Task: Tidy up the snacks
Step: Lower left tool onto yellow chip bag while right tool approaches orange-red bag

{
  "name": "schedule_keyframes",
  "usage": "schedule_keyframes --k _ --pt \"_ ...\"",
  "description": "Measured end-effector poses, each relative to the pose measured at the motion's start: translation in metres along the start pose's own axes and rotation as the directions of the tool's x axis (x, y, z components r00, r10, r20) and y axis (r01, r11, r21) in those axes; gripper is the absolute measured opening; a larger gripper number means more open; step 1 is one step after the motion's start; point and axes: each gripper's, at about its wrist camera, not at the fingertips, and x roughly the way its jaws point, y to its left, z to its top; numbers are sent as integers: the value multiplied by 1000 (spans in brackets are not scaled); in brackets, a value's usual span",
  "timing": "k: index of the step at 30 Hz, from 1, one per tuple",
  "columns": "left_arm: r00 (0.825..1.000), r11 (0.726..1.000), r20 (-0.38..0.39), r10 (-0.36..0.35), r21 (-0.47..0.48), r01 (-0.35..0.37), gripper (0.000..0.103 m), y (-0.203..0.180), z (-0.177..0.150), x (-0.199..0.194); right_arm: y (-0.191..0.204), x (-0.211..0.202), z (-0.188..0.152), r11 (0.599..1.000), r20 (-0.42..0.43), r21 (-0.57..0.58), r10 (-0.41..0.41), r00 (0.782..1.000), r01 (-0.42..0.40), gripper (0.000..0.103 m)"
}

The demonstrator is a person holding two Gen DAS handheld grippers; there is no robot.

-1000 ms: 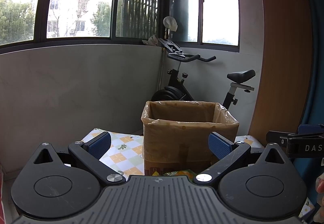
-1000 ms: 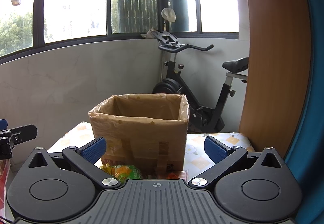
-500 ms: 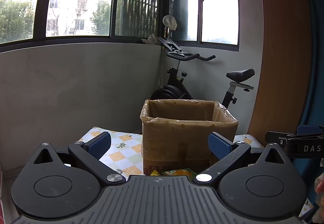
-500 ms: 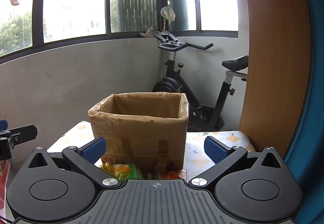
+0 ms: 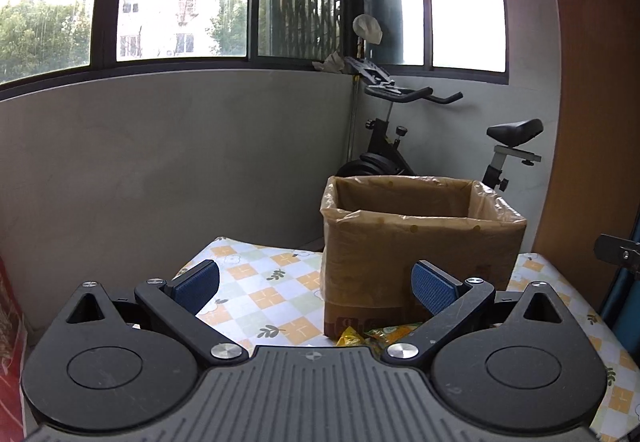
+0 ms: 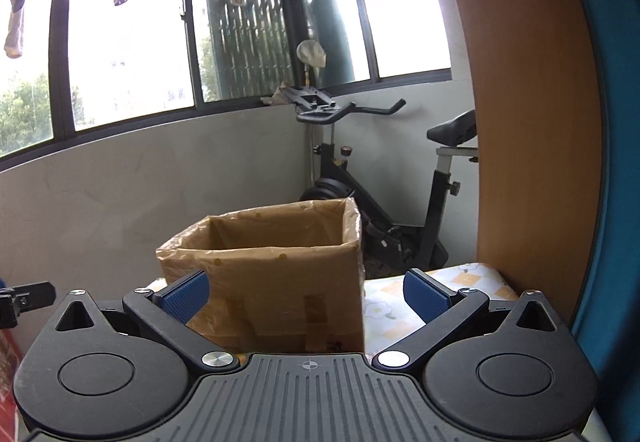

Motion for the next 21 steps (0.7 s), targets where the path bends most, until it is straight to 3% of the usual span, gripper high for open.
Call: schedule_keyframes --k 5,10,17,21 --pt "997 997 -71 -10 -82 4 103 23 -11 37 -17 22 -19 999 -3 32 -39 999 39 103" --pt "993 992 -121 9 -128 -25 98 34 -29 68 -25 47 -42 999 -69 39 -27 997 29 103" --pt "976 989 -213 -37 -145 6 95 34 -61 101 -23 76 -71 1000 -128 6 -25 992 26 103" --pt "962 981 -255 -99 -187 52 92 32 -72 114 -23 89 -83 1000 -149 -1 -14 989 14 103"
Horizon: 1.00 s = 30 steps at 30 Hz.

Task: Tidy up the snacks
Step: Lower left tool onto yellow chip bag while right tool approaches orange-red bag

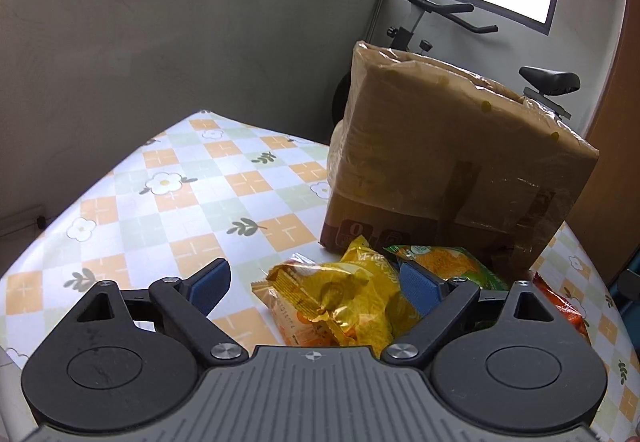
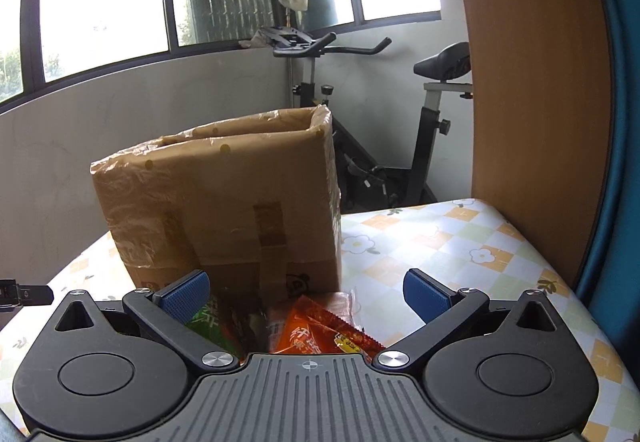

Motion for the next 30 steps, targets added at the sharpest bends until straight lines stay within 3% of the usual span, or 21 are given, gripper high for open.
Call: schedule_keyframes --k 5,13,21,30 --pt "997 996 -48 -60 -75 56 92 3 -7 28 -4 14 -9 1000 -31 -8 -5 1000 4 103" --pt "987 966 -103 -121 -243 93 92 13 -16 61 -15 30 -20 999 -80 24 -22 997 24 103" --pt "978 953 -129 -167 -274 127 92 9 -20 76 -27 46 -33 997 -148 67 -34 988 44 103" --pt "977 959 -131 -171 -250 134 92 3 -22 94 -30 48 -36 996 -156 89 -14 988 28 103"
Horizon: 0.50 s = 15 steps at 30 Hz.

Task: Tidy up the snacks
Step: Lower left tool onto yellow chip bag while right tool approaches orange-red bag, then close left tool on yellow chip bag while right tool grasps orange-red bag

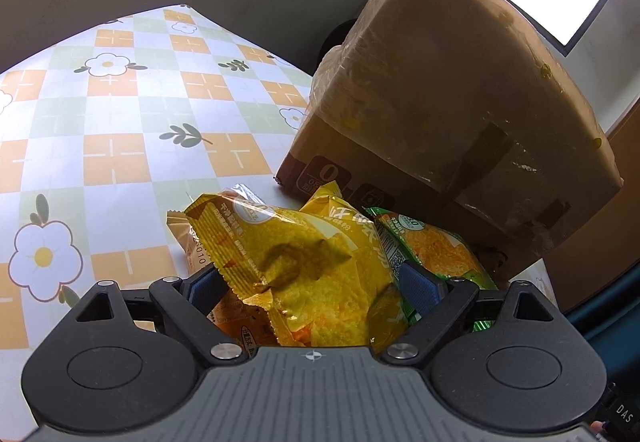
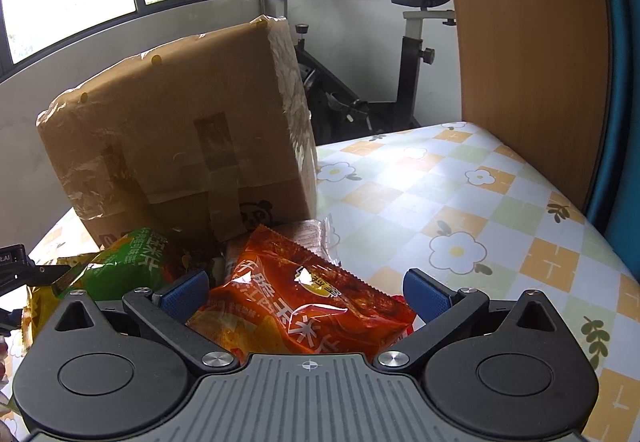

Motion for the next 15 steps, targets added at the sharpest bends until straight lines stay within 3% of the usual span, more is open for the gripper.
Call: schedule_keyframes --k 5,9,15 --pt "1000 999 31 -1 41 0 80 -2 -1 -7 2 0 2 1000 -2 -5 6 1000 -6 103" --pt "994 996 108 -16 86 6 78 -7 1 -26 3 -1 2 1000 -13 3 23 1000 -23 103" --pt "982 993 186 19 110 -40 78 -12 1 -45 1 -3 4 999 -28 48 25 999 -24 103"
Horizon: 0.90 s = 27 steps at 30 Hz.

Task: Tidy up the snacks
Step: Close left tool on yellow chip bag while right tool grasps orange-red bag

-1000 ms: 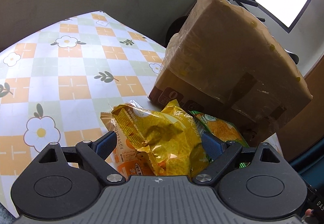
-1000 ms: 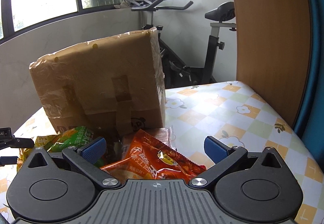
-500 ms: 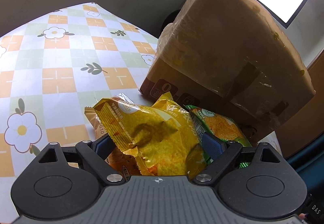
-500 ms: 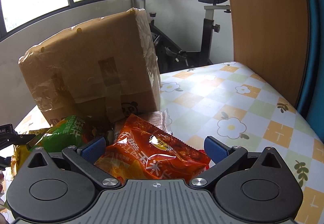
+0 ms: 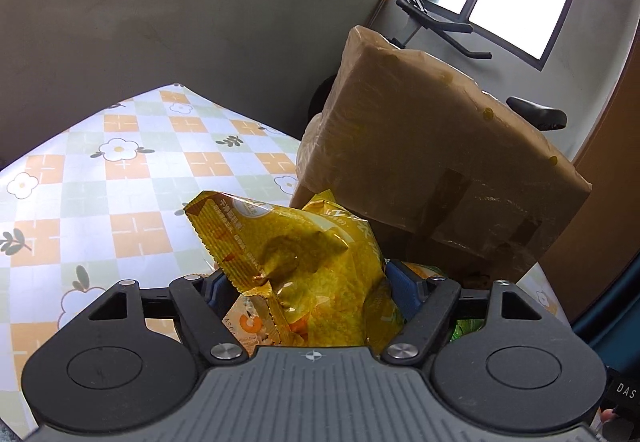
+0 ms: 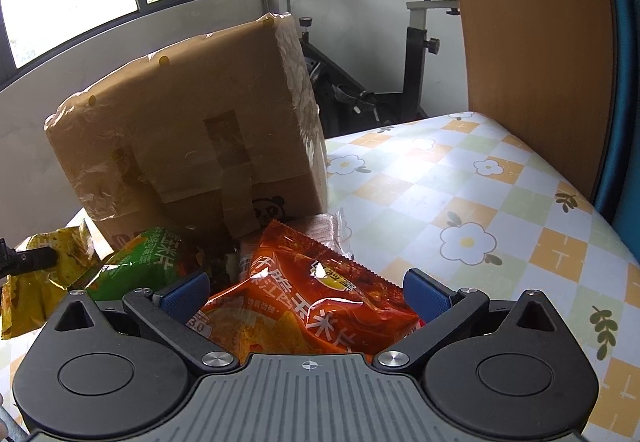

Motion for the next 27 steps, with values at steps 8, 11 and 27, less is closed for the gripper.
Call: schedule_keyframes --k 8,11,27 --pt "998 1000 55 11 -19 -10 79 3 -5 -18 -18 -2 8 988 -73 156 -12 997 24 103" --pt "998 1000 65 12 -10 -11 79 0 -6 -20 -24 -2 12 974 -103 226 0 995 23 103" --pt "998 1000 63 15 -1 -15 79 3 -11 -20 -9 33 5 923 -200 376 -2 980 79 98"
